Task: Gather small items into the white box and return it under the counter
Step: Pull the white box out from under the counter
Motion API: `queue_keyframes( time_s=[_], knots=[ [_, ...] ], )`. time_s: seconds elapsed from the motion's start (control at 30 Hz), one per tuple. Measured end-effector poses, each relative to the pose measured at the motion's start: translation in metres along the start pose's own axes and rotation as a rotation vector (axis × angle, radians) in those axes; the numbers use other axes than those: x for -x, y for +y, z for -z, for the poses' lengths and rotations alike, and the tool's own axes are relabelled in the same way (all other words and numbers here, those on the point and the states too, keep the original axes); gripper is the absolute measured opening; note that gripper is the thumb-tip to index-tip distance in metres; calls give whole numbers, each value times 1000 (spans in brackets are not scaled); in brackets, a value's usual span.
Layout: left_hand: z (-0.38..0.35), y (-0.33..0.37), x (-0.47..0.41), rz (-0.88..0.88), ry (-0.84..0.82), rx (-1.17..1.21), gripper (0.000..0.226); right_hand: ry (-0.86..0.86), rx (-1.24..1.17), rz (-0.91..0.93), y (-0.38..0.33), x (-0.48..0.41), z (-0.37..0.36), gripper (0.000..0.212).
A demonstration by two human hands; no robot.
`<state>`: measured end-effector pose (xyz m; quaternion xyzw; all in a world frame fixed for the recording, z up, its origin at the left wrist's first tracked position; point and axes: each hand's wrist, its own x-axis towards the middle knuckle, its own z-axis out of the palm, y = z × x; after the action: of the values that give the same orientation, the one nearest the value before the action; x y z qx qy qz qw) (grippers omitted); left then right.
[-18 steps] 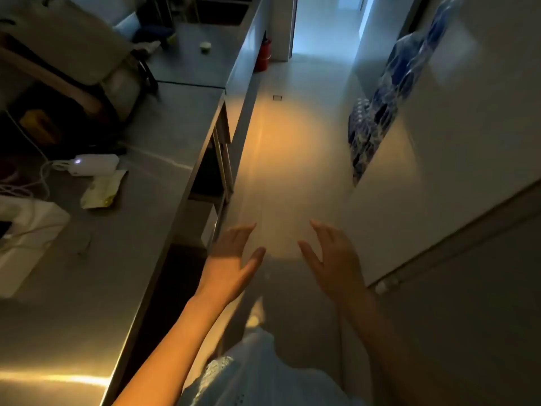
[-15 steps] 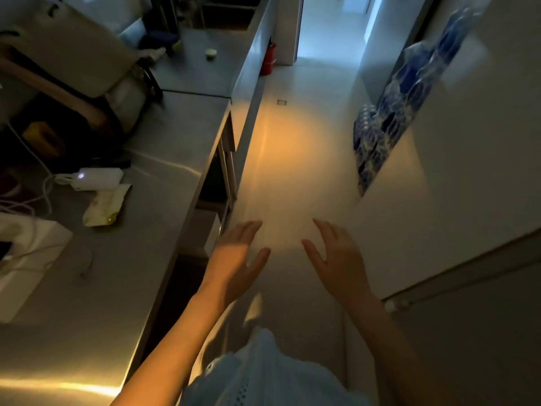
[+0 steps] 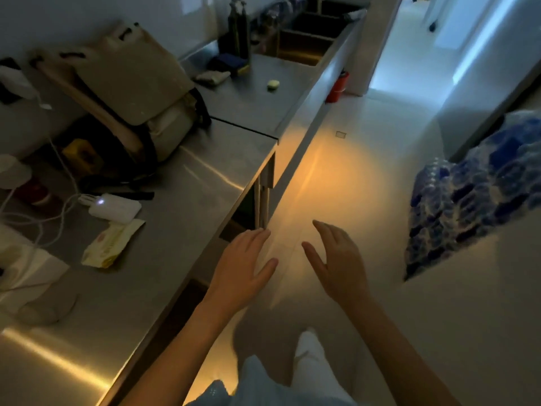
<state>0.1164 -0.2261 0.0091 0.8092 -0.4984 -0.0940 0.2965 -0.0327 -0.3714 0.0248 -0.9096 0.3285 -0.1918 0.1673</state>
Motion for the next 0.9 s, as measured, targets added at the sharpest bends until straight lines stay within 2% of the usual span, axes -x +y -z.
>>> queue_keyframes(
  time_s=[0.23,0.5,0.7,0.9],
  knots=[
    [-37,25,-35,343,145,21,60,-215,-61,313,46,-93,-16,52],
    [-50,32,-26,563,310,-48,53,-393,-83,477,46,-130,-40,68],
    [-50,19,-19,597,296,-71,53,-445,-126,473,32,-128,-58,70],
    [-44,-15,-9,509,210,-30,54,-422,-101,412,14,-113,-81,67]
  ],
)
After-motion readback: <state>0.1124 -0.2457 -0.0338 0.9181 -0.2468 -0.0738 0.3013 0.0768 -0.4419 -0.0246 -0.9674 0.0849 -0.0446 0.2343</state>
